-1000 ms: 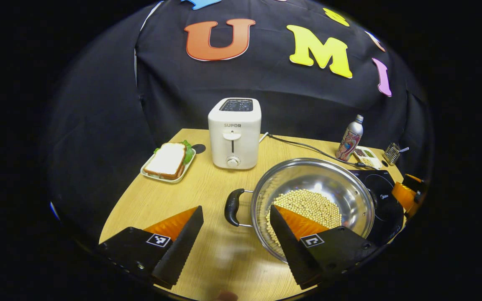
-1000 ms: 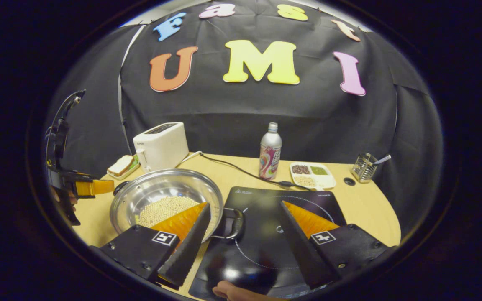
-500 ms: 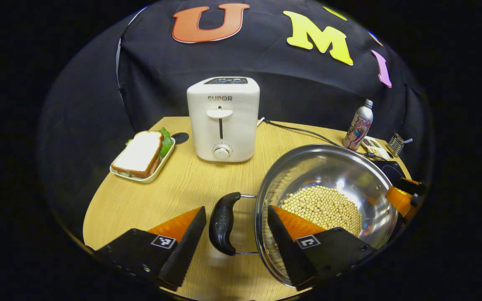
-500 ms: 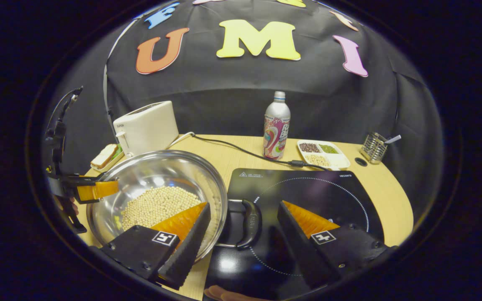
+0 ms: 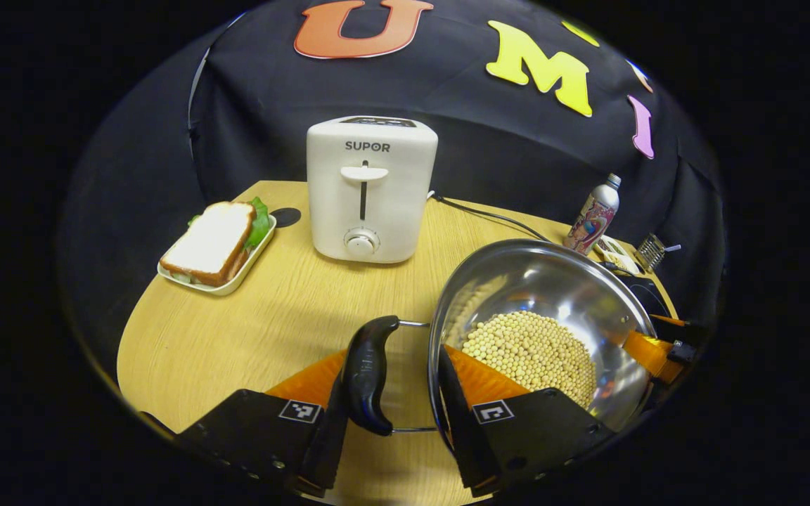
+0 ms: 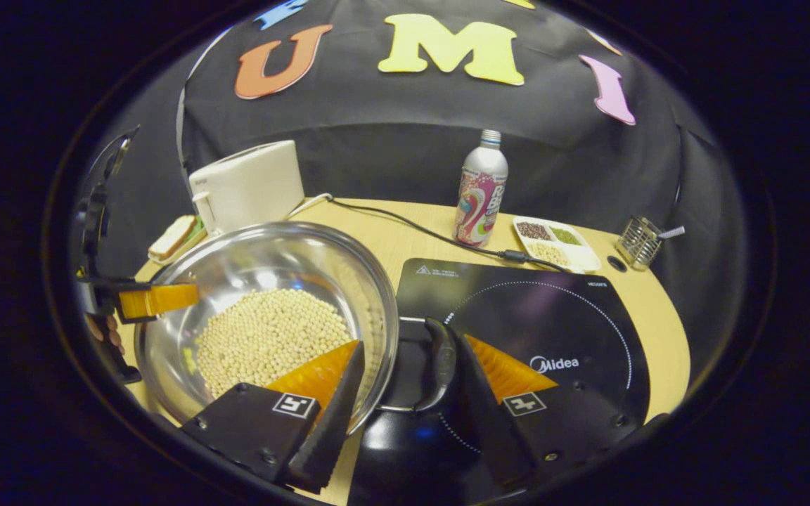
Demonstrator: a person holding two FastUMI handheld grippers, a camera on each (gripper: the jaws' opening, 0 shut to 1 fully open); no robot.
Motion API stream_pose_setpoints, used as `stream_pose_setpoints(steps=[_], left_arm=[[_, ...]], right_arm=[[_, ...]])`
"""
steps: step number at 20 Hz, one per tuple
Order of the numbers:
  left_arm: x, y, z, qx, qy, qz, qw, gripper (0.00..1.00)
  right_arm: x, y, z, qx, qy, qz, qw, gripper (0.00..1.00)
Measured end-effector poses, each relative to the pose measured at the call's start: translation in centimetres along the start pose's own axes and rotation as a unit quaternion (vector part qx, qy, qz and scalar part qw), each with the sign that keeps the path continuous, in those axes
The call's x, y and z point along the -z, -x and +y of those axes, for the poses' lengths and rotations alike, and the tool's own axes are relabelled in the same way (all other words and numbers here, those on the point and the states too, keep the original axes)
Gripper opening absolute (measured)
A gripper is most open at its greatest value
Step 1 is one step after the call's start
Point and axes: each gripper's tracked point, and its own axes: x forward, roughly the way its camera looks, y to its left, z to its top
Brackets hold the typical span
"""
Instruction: First push the handle of the pot to place it horizontally, then grasp the pot with both hands and set it on the induction cooktop.
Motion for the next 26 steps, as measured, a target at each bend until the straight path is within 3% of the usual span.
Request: stream_pose_setpoints(steps=[1,2,3,4,7,12,20,23,26], left_arm=[[-0.1,0.1,0.0,0.001,0.0,0.001,1.0,0.53],[0.1,0.0,0.0,0.002,0.004,0.008,1.0,0.63],[0.0,-0.1,-0.1,0.003,0.01,0.007,1.0,0.53],[0.1,0.3,-0.1,0.002,0.011,0.013,1.0,0.6],[0.3,0.8,0.0,-0.009,0.015,0.016,1.0,0.6],[1.3,2.1,0.4,-0.02,0.018,0.018,0.999,0.6],[2.0,1.9,0.3,-0.011,0.029,0.022,0.999,0.6],[2.1,1.8,0.4,-0.011,0.027,0.021,0.999,0.6],[1.9,1.7,0.3,-0.008,0.032,0.013,0.999,0.6]], right_arm=[[-0.2,-0.1,-0.2,-0.001,0.003,0.0,1.0,0.81],[-0.1,-0.1,0.0,-0.003,0.011,0.002,1.0,0.75],[-0.3,-0.2,-0.1,-0.003,0.019,0.005,1.0,0.73],[-0.3,-0.3,-0.2,-0.003,0.028,0.007,1.0,0.72],[-0.3,-0.1,-0.1,-0.012,0.039,0.015,0.999,0.69],[0.0,0.4,0.4,-0.056,0.006,0.025,0.998,0.62],[-0.3,-0.5,0.2,-0.062,-0.008,0.021,0.998,0.66],[-0.2,-0.6,0.1,-0.058,0.004,0.024,0.998,0.75],[-0.3,-0.5,0.3,-0.059,0.003,0.022,0.998,0.72]])
